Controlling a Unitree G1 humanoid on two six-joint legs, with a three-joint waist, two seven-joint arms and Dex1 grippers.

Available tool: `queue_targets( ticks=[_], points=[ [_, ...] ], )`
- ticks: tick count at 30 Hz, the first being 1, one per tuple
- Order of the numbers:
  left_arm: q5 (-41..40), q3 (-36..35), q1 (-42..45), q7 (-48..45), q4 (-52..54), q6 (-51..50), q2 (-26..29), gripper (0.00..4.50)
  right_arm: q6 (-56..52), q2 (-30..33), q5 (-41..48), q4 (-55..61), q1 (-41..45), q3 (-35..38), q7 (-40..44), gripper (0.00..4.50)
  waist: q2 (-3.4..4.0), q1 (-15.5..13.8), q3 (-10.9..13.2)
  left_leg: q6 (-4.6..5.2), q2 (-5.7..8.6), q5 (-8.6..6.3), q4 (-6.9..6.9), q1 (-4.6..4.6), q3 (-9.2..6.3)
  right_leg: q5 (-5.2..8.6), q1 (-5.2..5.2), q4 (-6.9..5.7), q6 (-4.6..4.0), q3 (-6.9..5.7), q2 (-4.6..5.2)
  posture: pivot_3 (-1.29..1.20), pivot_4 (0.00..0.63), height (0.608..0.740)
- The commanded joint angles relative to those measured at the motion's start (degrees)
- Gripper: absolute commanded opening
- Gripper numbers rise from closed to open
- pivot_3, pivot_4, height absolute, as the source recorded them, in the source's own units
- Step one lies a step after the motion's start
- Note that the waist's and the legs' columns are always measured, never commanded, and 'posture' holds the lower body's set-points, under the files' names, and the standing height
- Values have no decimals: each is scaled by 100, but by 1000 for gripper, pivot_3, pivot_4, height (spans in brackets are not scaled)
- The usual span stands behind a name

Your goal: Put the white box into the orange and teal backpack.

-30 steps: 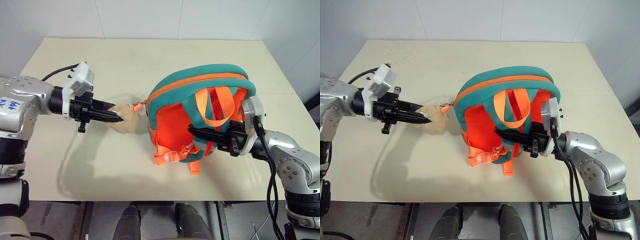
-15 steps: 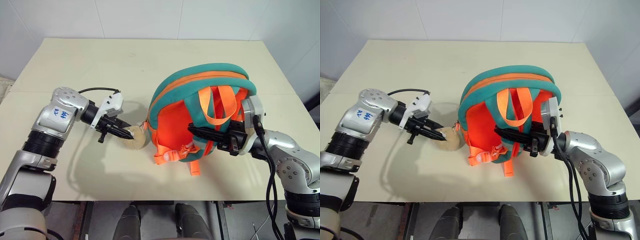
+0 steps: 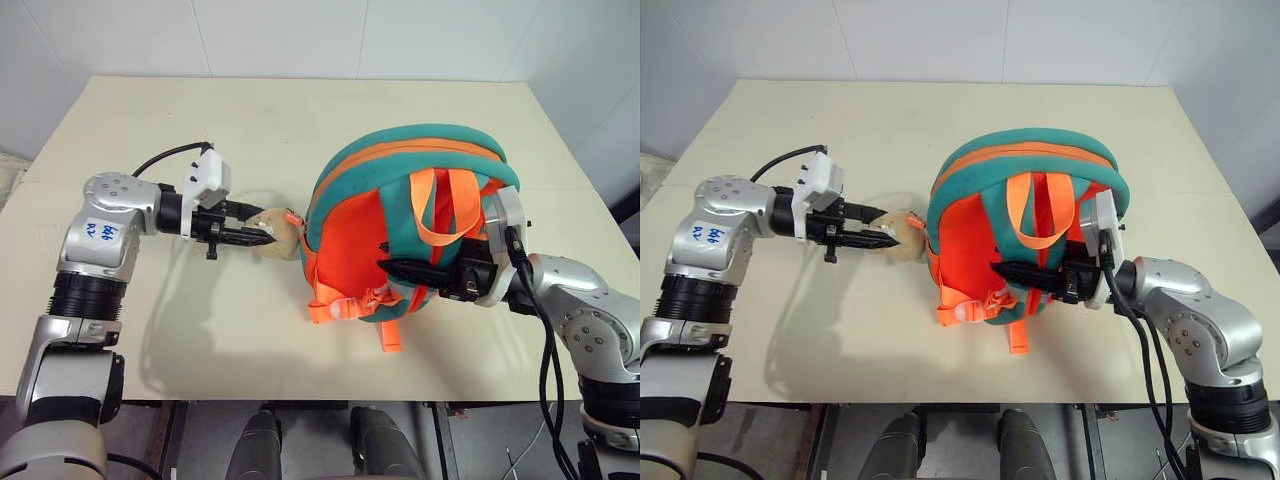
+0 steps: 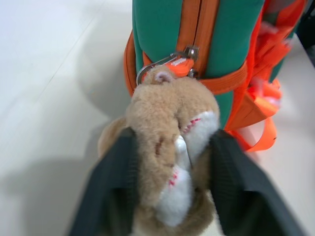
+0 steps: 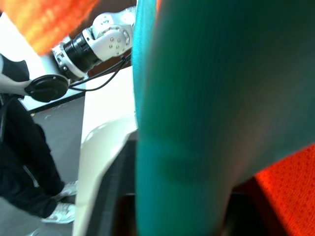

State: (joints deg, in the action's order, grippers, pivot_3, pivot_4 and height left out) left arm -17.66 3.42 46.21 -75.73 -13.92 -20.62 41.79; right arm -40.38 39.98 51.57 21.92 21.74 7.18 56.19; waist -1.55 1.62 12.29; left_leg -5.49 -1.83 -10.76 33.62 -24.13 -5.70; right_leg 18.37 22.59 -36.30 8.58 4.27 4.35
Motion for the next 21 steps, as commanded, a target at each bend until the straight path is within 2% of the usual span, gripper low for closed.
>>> queue_targets(
  ticks=[1,5,13,18,21],
  points=[
    [-282,-381,-157,65,431,-136,180,3304,-5,141,121,24,80,154,182,3083,0,2,0,0,0,0,2,0,0,0,0,-2,0,0,0,0,150,740],
    [-502,-752,-480,112,717,-272,411,4500,53,429,12,-116,33,268,456,4468,0,13,0,0,0,0,8,0,1,0,0,-5,0,2,0,0,150,740],
    [-824,-1391,-917,301,799,-263,634,4500,341,1195,-444,-498,-399,581,1014,4468,-1,-11,0,1,0,-1,12,0,1,1,-1,-7,-1,2,0,0,150,740],
    [-1303,-2174,-1571,210,849,-167,724,4500,1167,1912,-1255,-1448,-1043,1059,1708,4468,0,-4,0,4,0,-3,11,1,3,1,-2,-2,-2,3,1,0,150,740],
    [-1474,-2420,-1816,200,898,-91,726,4500,1613,2123,-1614,-2159,-1069,1169,1920,4468,0,17,0,5,0,-3,11,3,7,1,-2,1,-2,4,1,0,150,740]
  ],
)
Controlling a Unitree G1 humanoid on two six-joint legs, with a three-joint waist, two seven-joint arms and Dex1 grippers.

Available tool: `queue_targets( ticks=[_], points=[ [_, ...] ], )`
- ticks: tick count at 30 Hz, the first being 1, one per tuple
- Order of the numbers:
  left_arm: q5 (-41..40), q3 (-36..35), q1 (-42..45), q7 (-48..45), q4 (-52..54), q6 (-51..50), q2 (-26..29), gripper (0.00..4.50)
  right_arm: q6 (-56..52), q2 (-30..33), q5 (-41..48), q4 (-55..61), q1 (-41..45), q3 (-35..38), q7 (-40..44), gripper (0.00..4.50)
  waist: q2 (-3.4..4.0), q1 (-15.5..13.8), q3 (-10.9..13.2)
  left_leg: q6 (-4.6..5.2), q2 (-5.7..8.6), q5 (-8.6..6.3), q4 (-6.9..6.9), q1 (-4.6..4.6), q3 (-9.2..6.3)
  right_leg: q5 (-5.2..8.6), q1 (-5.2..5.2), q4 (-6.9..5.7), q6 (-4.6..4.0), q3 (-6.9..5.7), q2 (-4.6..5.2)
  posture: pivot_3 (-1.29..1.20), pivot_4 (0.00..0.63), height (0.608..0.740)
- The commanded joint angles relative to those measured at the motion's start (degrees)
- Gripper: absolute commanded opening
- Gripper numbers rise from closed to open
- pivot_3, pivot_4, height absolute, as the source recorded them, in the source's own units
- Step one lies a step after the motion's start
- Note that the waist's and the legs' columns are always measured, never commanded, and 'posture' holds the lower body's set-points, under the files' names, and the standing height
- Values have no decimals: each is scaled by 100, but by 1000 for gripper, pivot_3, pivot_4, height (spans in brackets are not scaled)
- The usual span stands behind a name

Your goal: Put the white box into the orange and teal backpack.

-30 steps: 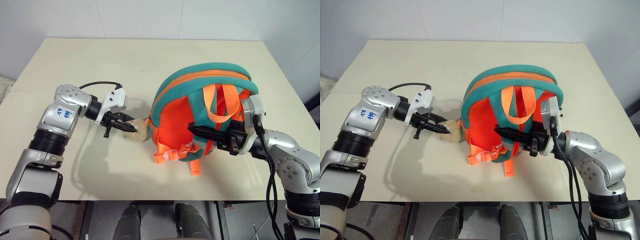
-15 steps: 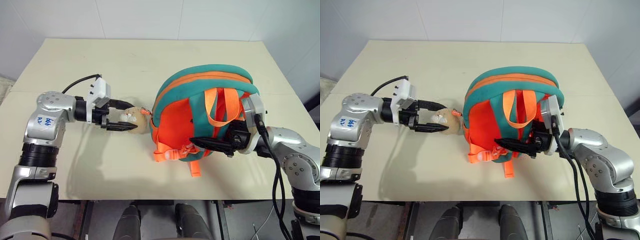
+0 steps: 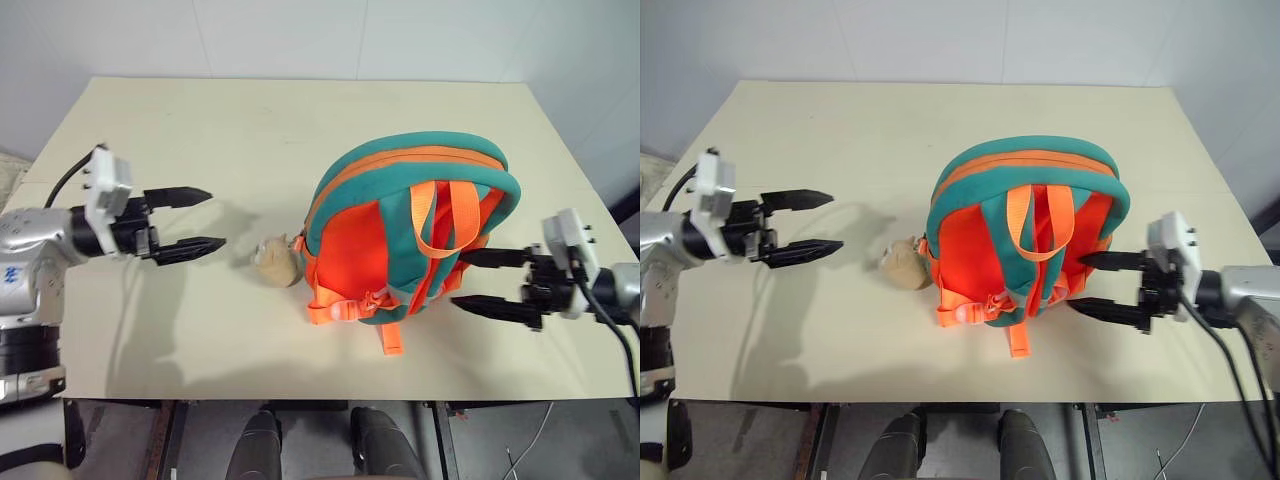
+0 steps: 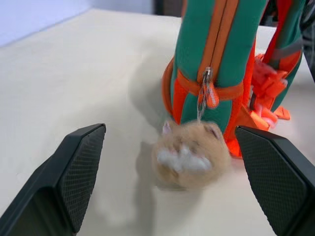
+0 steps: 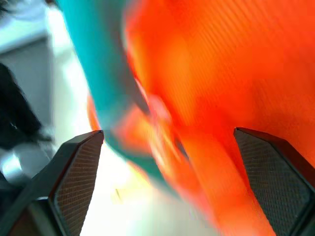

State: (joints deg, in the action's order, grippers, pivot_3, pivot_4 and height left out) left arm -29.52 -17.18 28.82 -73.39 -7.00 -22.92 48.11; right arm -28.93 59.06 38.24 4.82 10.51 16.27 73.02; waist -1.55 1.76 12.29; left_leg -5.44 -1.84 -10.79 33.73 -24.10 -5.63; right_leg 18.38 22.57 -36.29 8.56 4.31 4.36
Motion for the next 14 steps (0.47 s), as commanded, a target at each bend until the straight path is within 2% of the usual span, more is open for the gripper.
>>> queue_targets(
  ticks=[1,4,8,14],
  points=[
    [-361,-434,-121,-18,221,149,63,4500,626,260,-408,-764,135,271,281,4468,0,1,0,0,0,0,1,2,1,0,0,-1,-1,0,0,0,150,740],
    [-525,-639,-269,-49,254,283,21,4500,1128,275,-656,-1700,595,324,343,4468,0,13,0,1,-1,1,9,5,12,-1,-2,2,-3,3,3,0,150,740],
    [-652,-812,-426,-211,114,533,34,4500,1472,94,-590,-2388,1192,389,501,4468,4,24,1,7,-2,6,10,9,23,-8,-5,15,-9,12,4,0,150,740],
    [-902,-1065,-704,-265,158,495,143,4500,1740,179,-755,-2927,1338,299,898,4468,5,21,2,9,-2,4,2,9,27,-14,-5,19,3,21,4,0,150,740]
  ],
)
